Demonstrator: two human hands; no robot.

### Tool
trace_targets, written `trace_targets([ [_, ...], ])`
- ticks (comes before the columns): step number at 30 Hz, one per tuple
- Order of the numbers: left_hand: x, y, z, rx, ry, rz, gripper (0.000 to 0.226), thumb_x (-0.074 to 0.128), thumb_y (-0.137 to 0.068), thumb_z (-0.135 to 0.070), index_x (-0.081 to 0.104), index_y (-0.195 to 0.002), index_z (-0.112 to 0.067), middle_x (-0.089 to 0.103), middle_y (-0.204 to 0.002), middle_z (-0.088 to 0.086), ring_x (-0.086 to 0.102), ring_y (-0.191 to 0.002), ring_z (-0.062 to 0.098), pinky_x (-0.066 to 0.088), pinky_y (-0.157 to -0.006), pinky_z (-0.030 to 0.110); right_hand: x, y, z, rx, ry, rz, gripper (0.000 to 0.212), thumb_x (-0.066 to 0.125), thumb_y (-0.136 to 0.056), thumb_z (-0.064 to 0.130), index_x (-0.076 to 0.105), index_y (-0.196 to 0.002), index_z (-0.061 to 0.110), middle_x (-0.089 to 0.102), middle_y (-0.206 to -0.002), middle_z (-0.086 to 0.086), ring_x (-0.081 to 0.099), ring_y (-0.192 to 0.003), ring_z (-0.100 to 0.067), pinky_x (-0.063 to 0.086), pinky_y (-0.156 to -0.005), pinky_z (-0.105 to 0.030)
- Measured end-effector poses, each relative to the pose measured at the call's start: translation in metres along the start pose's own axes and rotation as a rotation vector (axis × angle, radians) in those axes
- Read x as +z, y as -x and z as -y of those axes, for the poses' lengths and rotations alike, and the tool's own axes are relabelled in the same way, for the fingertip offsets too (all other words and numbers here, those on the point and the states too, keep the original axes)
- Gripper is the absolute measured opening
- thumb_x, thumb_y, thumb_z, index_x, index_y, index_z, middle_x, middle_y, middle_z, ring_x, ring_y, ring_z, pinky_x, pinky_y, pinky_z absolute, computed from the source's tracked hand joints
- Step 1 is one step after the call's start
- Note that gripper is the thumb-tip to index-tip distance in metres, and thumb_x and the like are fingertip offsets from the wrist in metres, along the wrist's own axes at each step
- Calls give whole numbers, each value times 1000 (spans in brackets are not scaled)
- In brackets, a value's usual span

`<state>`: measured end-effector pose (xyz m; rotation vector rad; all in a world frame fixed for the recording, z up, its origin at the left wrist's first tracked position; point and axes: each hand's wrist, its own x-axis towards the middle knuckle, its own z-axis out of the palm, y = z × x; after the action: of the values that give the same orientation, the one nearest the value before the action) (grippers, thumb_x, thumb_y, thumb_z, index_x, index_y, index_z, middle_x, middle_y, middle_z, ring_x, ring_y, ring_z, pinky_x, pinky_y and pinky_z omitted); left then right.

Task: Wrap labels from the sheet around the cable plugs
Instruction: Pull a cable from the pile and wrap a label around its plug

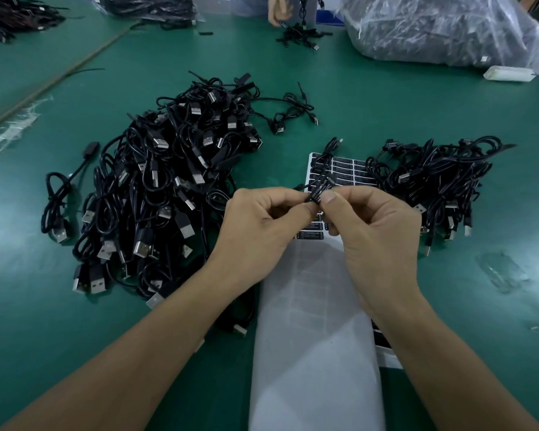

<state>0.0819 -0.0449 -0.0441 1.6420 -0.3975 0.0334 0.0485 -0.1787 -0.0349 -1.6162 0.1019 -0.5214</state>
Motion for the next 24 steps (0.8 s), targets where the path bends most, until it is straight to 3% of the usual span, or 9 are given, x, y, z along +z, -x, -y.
trace_targets([
  [6,1,-1,2,-8,29,0,20,72,-92,-13,79,-83,-30,74,-71,3,58,-66,8,49,-62,23,1,1,0,-32,7,29,14,67,-92,5,72,-82,12,66,-63,13,57,-60,1,48,-61,-15],
  [10,2,-2,3,-12,36,22,16,70,-94,-12,78,-86,-24,67,-62,-15,54,-60,-1,45,-59,15,0,0,0,-56,10,55,14,63,-94,4,70,-83,9,62,-62,15,54,-59,2,46,-61,-14],
  [15,2,-2,4,-19,39,25,14,70,-94,-14,79,-86,-20,63,-62,-9,50,-61,7,45,-60,23,-1,-1,0,-67,23,74,17,60,-96,4,68,-82,9,61,-62,14,52,-59,1,46,-59,-13],
  [20,1,-2,3,-8,33,22,20,71,-93,-14,78,-83,-30,66,-65,-5,53,-64,10,47,-63,28,-2,-2,-1,-43,10,72,17,61,-96,4,69,-82,10,62,-62,16,54,-60,1,47,-60,-14],
  [24,1,-2,4,0,34,26,20,71,-93,-13,77,-84,-30,67,-64,-14,54,-63,4,48,-63,21,-2,-2,-1,-37,12,72,15,61,-96,6,70,-84,9,63,-63,16,55,-61,2,47,-61,-13],
])
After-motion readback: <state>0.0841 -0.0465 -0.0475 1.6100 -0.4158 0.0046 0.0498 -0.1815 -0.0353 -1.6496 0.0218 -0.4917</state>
